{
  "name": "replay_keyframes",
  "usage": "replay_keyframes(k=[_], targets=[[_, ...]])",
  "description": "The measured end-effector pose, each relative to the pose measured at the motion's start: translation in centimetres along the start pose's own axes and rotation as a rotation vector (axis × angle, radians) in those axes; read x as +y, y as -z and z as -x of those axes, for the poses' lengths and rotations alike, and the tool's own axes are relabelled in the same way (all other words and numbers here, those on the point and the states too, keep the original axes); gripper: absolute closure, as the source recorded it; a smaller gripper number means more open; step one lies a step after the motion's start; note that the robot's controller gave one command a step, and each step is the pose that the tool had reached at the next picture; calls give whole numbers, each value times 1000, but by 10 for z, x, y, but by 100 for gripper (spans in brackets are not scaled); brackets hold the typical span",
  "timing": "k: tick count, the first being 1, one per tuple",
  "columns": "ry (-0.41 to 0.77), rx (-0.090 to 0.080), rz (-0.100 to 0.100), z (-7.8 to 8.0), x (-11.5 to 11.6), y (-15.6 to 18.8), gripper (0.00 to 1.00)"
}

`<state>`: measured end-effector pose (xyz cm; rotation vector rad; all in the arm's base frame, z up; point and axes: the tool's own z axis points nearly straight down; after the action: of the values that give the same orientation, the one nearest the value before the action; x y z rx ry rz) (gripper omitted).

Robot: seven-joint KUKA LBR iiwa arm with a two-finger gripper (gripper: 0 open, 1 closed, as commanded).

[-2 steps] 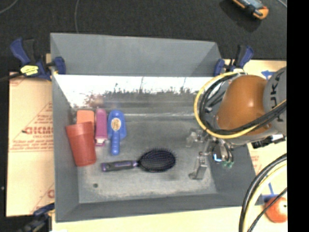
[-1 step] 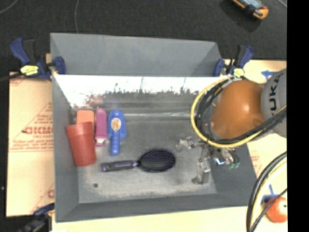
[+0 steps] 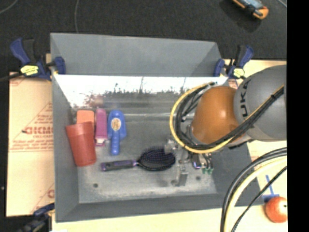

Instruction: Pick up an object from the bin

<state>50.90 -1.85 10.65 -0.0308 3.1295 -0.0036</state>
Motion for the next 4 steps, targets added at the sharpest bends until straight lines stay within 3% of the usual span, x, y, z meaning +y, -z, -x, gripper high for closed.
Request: replay_keyframes(k=[1, 2, 4], targets=[[138, -10, -4, -9, 9, -18, 0], [-136, -10, 2, 3, 42, -33, 100], [-127, -14, -2, 4, 53, -32, 100]])
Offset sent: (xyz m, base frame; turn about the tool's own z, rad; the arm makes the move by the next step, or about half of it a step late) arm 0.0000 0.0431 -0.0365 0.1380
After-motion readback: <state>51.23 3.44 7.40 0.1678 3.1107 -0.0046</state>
